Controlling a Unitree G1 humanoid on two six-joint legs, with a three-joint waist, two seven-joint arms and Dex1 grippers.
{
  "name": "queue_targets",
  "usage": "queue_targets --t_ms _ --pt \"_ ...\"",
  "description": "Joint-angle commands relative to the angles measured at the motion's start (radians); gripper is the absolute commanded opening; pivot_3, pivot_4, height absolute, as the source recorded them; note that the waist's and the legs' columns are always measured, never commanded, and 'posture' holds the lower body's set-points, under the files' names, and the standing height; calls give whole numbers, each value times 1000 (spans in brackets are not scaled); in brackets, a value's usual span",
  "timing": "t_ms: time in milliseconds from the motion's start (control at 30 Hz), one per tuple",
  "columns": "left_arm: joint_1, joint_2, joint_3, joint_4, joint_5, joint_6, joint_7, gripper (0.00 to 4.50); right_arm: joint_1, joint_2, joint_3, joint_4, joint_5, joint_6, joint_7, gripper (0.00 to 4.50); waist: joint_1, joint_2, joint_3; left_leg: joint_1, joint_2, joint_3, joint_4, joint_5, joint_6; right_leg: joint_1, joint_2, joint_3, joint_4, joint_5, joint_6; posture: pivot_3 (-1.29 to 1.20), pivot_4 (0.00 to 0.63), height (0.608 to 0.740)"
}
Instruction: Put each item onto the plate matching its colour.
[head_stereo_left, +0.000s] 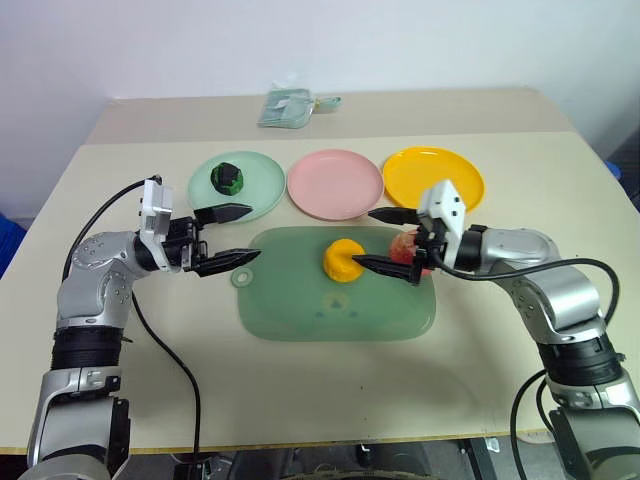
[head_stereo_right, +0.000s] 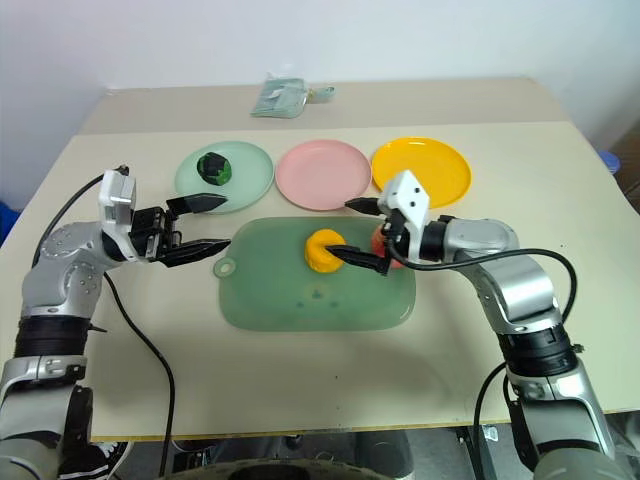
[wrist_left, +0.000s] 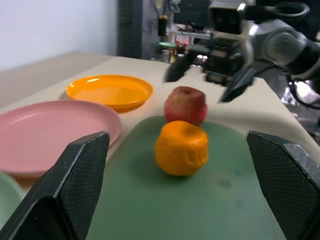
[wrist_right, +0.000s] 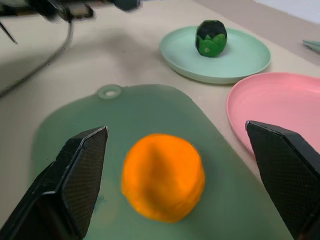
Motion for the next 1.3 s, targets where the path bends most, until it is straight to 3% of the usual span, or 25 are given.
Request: queue_targets --t_ms 33,533,833,900,1000,1200,1300 --pt "17 32 -4 -86 -27 49 13 4458 -32 -8 19 0 -20 11 10 4500 1 0 0 0 0 0 0 0 0 0 0 0 0 0 0 0 150 740" --pt "47 24 -1 -165 -68 114 80 4458 -87 38 100 56 -58 118 19 4500 0 0 0 0 0 0 0 0 0 0 0 0 0 0 0 0 150 740" --pt "40 19 -8 -154 -52 85 87 4458 -91 31 183 108 -170 82 22 4500 0 0 0 0 0 0 0 0 0 0 0 0 0 0 0 0 150 740" --pt "41 16 -10 -157 -52 84 90 4500 -86 38 184 102 -174 79 24 3965 0 0 0 0 0 0 0 0 0 0 0 0 0 0 0 0 150 740" --pt "41 11 2 -165 -77 108 101 4500 -98 70 134 84 -136 88 10 3041 0 0 0 0 0 0 0 0 0 0 0 0 0 0 0 0 150 740" --pt "16 -14 27 -154 -115 115 139 4500 -186 197 -84 52 58 153 -71 3006 0 1 0 0 0 0 0 0 0 0 0 0 0 0 0 0 150 740" --pt "-2 -26 22 -150 -112 107 157 4500 -249 236 -168 128 50 103 -172 3006 2 0 0 0 0 0 0 0 0 0 0 0 0 0 0 0 150 740"
